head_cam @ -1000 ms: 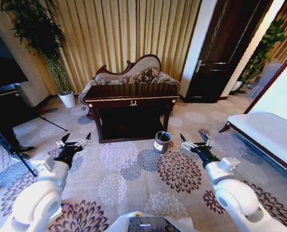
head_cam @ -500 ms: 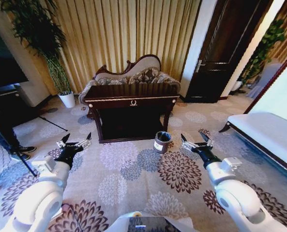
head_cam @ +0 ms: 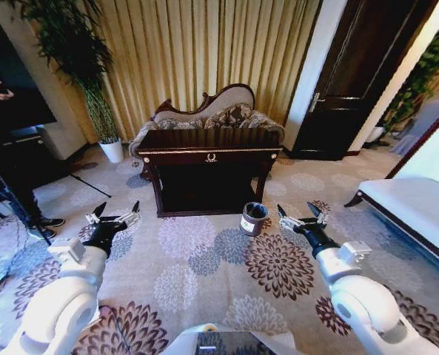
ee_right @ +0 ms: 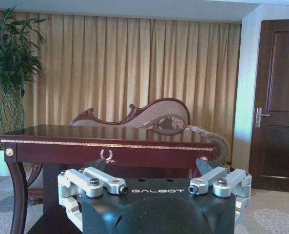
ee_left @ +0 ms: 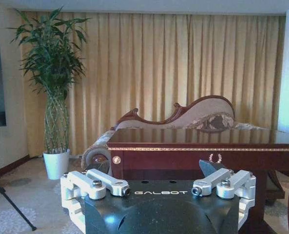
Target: Move to the front of the table and place the trash on the table into the trash bin.
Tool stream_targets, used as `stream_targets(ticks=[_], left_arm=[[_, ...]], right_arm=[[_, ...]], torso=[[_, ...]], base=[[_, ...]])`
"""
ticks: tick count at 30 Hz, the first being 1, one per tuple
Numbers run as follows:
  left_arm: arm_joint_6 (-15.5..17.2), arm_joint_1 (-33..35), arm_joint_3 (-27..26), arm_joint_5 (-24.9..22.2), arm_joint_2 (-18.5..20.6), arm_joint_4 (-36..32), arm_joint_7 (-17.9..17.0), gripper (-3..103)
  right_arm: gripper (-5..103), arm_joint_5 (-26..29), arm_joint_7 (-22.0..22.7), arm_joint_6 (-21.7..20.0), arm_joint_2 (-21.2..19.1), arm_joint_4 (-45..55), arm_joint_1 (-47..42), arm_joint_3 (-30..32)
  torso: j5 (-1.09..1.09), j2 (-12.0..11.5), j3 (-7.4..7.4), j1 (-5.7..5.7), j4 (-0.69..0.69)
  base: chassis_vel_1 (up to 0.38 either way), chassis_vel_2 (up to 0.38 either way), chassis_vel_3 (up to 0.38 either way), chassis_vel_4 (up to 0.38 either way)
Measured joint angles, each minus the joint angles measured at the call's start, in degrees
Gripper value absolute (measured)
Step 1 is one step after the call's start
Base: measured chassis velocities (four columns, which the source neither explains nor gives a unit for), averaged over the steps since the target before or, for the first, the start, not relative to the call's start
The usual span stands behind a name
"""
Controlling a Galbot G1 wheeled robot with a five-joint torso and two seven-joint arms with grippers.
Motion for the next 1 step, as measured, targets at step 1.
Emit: stream_targets(ticks=[1], left_arm=[[0.0, 0.0, 0.0, 0.0, 0.0, 0.0, 0.0, 100]], right_arm=[[100, 0.0, 0.0, 0.0, 0.0, 0.0, 0.0, 0.0]], torso=[[0.0, 0.0, 0.0, 0.0, 0.0]], base=[[0.0, 0.0, 0.0, 0.0]])
